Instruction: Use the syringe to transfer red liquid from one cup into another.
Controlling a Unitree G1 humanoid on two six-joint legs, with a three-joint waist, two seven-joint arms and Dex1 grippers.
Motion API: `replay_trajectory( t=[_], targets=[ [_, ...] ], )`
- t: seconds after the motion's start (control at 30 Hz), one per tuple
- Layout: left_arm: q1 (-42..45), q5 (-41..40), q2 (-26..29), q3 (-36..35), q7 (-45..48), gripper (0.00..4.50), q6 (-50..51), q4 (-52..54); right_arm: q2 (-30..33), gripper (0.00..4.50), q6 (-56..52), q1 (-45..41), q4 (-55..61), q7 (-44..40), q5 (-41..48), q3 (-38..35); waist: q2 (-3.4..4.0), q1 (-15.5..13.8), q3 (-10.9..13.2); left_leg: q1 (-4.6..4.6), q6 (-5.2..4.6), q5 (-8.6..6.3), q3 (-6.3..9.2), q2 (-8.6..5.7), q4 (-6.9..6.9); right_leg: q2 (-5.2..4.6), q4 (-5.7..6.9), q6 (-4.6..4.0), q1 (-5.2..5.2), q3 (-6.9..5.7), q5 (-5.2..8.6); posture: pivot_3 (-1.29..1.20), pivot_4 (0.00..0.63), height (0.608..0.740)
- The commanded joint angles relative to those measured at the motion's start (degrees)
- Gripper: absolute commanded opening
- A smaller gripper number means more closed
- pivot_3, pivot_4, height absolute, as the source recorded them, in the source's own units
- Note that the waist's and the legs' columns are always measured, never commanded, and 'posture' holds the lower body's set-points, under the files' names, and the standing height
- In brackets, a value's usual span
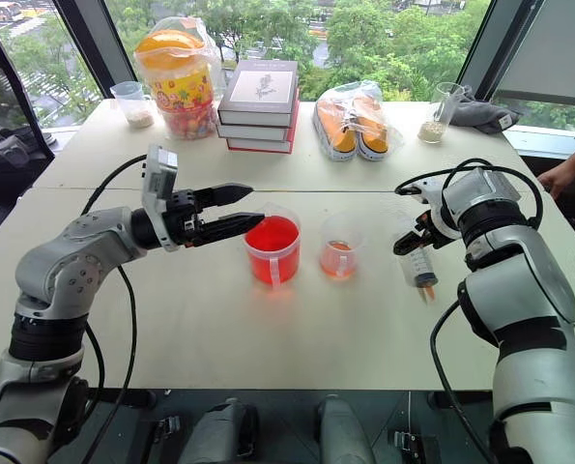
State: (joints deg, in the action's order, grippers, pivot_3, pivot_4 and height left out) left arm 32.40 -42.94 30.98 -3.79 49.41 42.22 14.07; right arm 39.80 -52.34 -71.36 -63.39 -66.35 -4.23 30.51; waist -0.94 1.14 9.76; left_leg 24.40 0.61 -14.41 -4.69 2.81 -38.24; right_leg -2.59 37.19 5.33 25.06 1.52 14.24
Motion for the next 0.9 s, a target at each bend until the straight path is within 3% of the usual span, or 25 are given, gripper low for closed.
replay_trajectory(
  t=[0.03, 0.07, 0.2, 0.3, 0.37, 0.47, 0.6, 0.7, 0.77, 0.83, 0.9],
  targets=[
    [0.7, -1.0, 0.7, -1.8, -0.1, 3.7, -0.4, 1.6, -0.7, 1.77, -0.2, -1.5, -0.2, -0.9, -1.1, -2.3, 0.0, 0.1, 0.0, 0.0, 0.0, 0.0, 0.0, 0.0, 0.0, 0.0, 0.01, 0.0, 0.0, 0.0, 0.0, 0.0, 0.15, 0.74],
    [1.1, -0.8, 0.6, -1.5, 0.0, 3.7, -0.6, 1.2, -0.6, 1.41, -0.4, -1.6, -0.1, -0.9, -1.2, -2.9, 0.0, 0.1, 0.0, 0.0, 0.0, 0.0, 0.0, 0.0, 0.0, 0.0, 0.01, 0.0, 0.0, 0.0, 0.0, 0.0, 0.15, 0.74],
    [1.9, -0.4, 1.3, -1.3, 1.1, 3.7, -1.2, 0.1, 0.3, 1.37, -3.0, -2.2, 2.5, -0.3, -1.4, -5.4, 0.0, 0.0, 0.0, 0.0, 0.01, 0.0, -0.01, 0.0, 0.0, 0.0, 0.01, 0.0, 0.0, 0.0, 0.0, 0.0, 0.15, 0.74],
    [3.0, -0.4, 1.6, -1.3, 1.4, 3.7, -1.0, -0.8, 2.7, 1.37, -5.4, -3.8, 8.0, 4.7, 0.8, -12.4, 0.02, -0.1, 0.0, 0.03, 0.01, 0.0, -0.01, 0.0, 0.0, 0.0, 0.01, 0.0, 0.03, 0.0, 0.0, 0.0, 0.15, 0.74],
    [3.6, -0.3, 2.0, -1.1, 1.9, 3.7, -0.9, -1.5, 4.4, 1.37, -7.8, -3.3, 15.7, 7.1, 2.9, -17.7, 0.07, -0.2, 0.0, 0.07, 0.01, 0.0, -0.02, 0.0, 0.01, -0.02, 0.01, 0.0, 0.07, 0.0, 0.0, 0.0, 0.15, 0.74],
    [5.0, 0.6, 2.6, -0.5, 3.4, 3.7, -1.5, -3.6, 4.4, 1.37, -8.9, 1.9, 36.2, 13.1, 9.0, -31.8, 0.09, -0.4, 0.0, 0.11, 0.01, 0.0, -0.03, 0.0, 0.07, -0.02, 0.0, -0.01, 0.15, 0.0, 0.0, 0.0, 0.15, 0.74],
    [9.1, 1.8, 2.6, 0.1, 5.2, 3.7, -2.2, -7.8, -2.2, 1.37, -10.3, 8.5, 61.7, 19.0, 18.8, -48.1, 0.07, -0.4, 0.0, 0.1, 0.01, 0.0, 0.07, 0.02, 0.13, 0.04, -0.01, -0.01, 0.12, -0.06, 0.0, 0.0, 0.15, 0.74],
    [10.9, 2.4, 3.2, 0.1, 6.9, 3.7, -2.7, -10.1, -7.6, 1.37, -11.6, 10.8, 73.0, 21.8, 25.5, -53.0, 0.07, -0.3, 0.0, 0.09, 0.01, 0.0, 0.04, 0.02, 0.07, 0.02, 0.03, 0.0, 0.1, -0.05, 0.0, 0.0, 0.15, 0.74],
    [12.8, 3.7, 2.4, 0.7, 7.3, 3.7, -3.6, -12.7, -14.6, 1.37, -13.5, 11.0, 78.1, 23.7, 34.8, -59.9, 0.05, -0.3, 0.0, 0.08, 0.01, 0.0, 0.03, 0.01, 0.02, 0.0, 0.04, 0.01, 0.08, -0.05, -0.01, 0.0, 0.15, 0.74],
    [14.2, 4.9, 1.9, 1.1, 7.7, 3.7, -4.6, -14.5, -21.6, 1.37, -12.2, 14.6, 82.6, 26.5, 39.4, -60.6, 0.04, -0.4, 0.0, 0.05, 0.01, 0.01, 0.08, 0.03, 0.0, 0.02, 0.05, 0.0, 0.01, -0.08, -0.01, 0.0, 0.15, 0.74],
    [15.0, 5.3, 2.1, 0.8, 8.4, 3.7, -4.9, -15.5, -25.0, 1.37, -8.8, 18.2, 86.1, 28.6, 39.5, -56.8, 0.05, -0.3, 0.0, -0.01, 0.01, 0.0, 0.13, 0.04, 0.01, 0.04, 0.05, 0.0, -0.06, -0.12, -0.01, 0.0, 0.15, 0.74]
  ],
)
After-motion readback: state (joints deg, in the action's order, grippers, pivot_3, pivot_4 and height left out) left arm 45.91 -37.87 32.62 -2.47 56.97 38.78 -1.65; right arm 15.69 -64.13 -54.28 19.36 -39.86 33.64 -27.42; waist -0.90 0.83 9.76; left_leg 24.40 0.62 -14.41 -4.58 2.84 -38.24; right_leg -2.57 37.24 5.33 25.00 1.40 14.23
